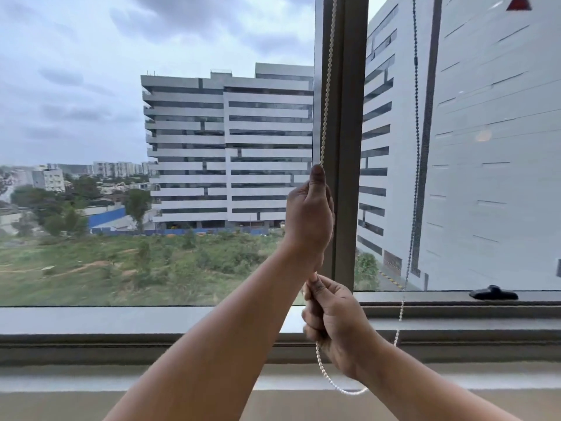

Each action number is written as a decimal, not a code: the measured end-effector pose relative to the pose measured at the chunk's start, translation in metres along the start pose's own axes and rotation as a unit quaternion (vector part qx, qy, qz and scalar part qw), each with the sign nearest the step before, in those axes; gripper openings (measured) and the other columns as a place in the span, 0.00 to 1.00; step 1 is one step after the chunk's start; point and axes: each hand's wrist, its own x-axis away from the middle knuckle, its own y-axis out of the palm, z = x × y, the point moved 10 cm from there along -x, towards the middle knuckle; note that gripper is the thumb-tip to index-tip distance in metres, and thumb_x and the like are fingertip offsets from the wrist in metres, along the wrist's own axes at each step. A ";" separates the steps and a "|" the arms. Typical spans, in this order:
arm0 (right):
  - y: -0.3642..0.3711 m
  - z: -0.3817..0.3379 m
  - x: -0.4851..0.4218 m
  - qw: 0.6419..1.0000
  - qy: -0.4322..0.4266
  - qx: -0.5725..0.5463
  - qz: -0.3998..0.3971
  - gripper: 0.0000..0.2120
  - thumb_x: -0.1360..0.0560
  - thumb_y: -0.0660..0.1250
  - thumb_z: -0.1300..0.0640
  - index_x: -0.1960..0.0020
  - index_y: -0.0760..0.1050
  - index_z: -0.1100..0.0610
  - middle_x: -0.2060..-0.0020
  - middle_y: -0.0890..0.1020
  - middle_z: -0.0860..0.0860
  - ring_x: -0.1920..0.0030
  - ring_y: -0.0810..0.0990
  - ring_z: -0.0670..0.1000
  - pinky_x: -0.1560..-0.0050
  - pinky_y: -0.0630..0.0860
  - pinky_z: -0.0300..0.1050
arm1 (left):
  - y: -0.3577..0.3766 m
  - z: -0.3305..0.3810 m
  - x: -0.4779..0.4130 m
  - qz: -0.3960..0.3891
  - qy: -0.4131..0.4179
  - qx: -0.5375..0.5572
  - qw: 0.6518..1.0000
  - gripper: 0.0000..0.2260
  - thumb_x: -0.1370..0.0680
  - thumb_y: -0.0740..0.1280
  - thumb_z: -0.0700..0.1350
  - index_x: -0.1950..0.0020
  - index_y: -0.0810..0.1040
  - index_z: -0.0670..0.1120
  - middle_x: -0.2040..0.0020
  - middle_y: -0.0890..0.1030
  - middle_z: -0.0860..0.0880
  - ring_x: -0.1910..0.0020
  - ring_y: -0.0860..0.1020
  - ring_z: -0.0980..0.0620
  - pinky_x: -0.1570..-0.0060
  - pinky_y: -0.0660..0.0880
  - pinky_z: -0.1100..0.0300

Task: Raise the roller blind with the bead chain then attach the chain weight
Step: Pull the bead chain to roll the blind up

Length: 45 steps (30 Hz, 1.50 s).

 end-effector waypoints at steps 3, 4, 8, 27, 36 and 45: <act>-0.001 0.015 0.009 0.999 0.034 0.034 -0.004 0.17 0.23 0.63 0.50 0.70 0.72 0.54 0.80 0.61 0.47 0.83 0.57 0.44 0.82 0.58 0.34 | -0.008 -0.013 0.011 -0.004 0.010 -0.010 1.000 0.26 0.15 0.54 0.54 0.71 0.62 0.43 0.74 0.62 0.46 0.80 0.57 0.54 0.79 0.53 0.65; -0.004 0.021 0.013 0.998 0.045 0.052 -0.003 0.19 0.22 0.63 0.51 0.71 0.72 0.53 0.80 0.61 0.47 0.83 0.57 0.44 0.81 0.57 0.34 | -0.010 -0.020 0.017 -0.007 0.009 -0.014 1.000 0.27 0.16 0.55 0.54 0.71 0.63 0.40 0.74 0.61 0.46 0.80 0.57 0.54 0.79 0.53 0.64; -0.021 0.052 0.029 0.984 0.101 0.146 0.001 0.24 0.18 0.59 0.57 0.73 0.72 0.53 0.80 0.63 0.47 0.82 0.57 0.45 0.76 0.50 0.41 | -0.022 -0.060 0.043 -0.001 -0.003 -0.059 0.998 0.32 0.17 0.56 0.56 0.69 0.62 0.29 0.75 0.61 0.46 0.77 0.57 0.53 0.76 0.52 0.59; -0.011 -0.079 -0.041 0.982 0.108 0.085 -0.128 0.20 0.20 0.57 0.42 0.52 0.81 0.56 0.57 0.85 0.53 0.55 0.84 0.54 0.51 0.74 0.52 | -0.039 -0.143 0.115 0.016 -0.105 -0.074 0.992 0.22 0.23 0.58 0.62 0.70 0.59 0.49 0.76 0.59 0.52 0.77 0.56 0.54 0.74 0.53 0.59; 0.011 -0.081 -0.042 0.993 -0.037 -0.036 -0.106 0.17 0.24 0.63 0.43 0.68 0.71 0.51 0.81 0.65 0.44 0.79 0.58 0.43 0.79 0.56 0.37 | -0.042 -0.135 0.116 -0.040 -0.121 -0.072 0.989 0.24 0.23 0.58 0.62 0.71 0.62 0.48 0.77 0.61 0.53 0.78 0.57 0.55 0.77 0.55 0.62; -0.027 0.013 -0.006 0.999 0.033 -0.016 -0.030 0.17 0.26 0.64 0.45 0.68 0.68 0.54 0.81 0.61 0.45 0.82 0.57 0.43 0.79 0.51 0.36 | -0.067 -0.109 0.081 -0.050 -0.098 -0.121 0.987 0.29 0.23 0.50 0.65 0.57 0.82 0.45 0.64 0.84 0.52 0.63 0.82 0.57 0.62 0.75 0.63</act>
